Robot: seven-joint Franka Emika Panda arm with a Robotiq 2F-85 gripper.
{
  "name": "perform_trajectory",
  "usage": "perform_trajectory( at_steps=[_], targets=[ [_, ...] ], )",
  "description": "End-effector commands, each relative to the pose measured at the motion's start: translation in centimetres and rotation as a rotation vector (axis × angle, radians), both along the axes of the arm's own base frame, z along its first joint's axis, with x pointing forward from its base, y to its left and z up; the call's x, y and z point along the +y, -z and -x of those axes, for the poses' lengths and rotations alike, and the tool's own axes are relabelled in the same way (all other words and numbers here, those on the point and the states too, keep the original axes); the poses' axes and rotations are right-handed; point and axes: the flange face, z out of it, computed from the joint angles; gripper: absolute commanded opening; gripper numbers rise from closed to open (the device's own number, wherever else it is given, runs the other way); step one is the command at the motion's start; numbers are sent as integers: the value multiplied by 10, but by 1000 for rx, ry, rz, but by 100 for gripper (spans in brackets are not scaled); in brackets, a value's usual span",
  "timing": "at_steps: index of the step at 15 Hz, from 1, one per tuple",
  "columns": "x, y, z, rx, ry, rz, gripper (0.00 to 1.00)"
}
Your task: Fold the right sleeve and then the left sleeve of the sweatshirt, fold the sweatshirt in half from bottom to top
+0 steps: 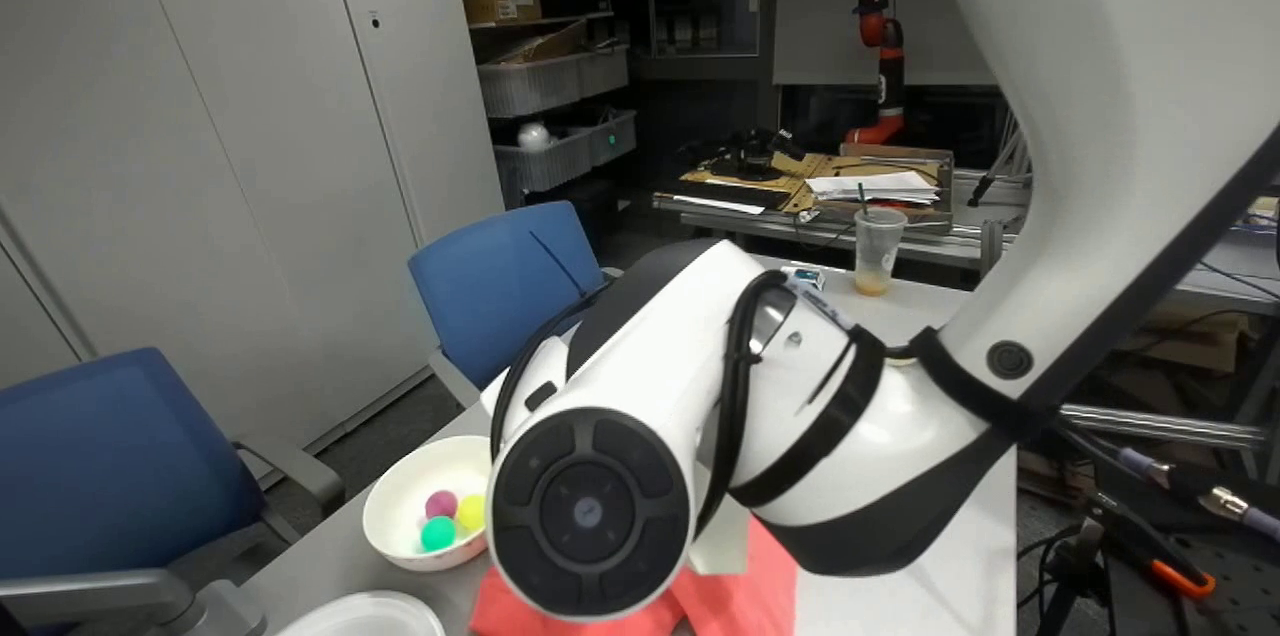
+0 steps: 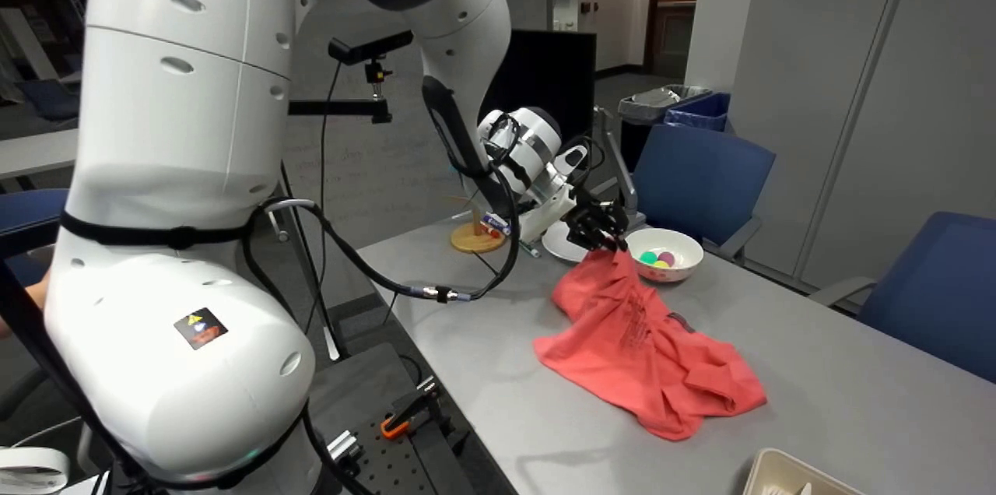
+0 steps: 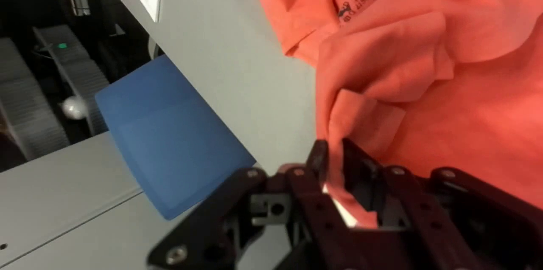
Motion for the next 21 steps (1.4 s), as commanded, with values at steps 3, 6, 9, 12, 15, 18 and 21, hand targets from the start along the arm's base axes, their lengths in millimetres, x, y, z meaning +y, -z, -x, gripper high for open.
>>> perform_trajectory(
  at_steps=[3, 6, 9, 12, 15, 18, 21],
  targets=[
    [15, 21, -31, -221, 142, 32, 41],
    [21, 32, -31, -192, 189, 21, 60],
    [28, 42, -28, -112, 212, -12, 84],
    [29, 48, -23, -33, 259, -13, 100],
    [31, 51, -18, 75, 298, -31, 100],
    [35, 52, -14, 182, 321, -68, 100],
    [-31, 15, 32, 231, 350, -73, 100]
  ],
)
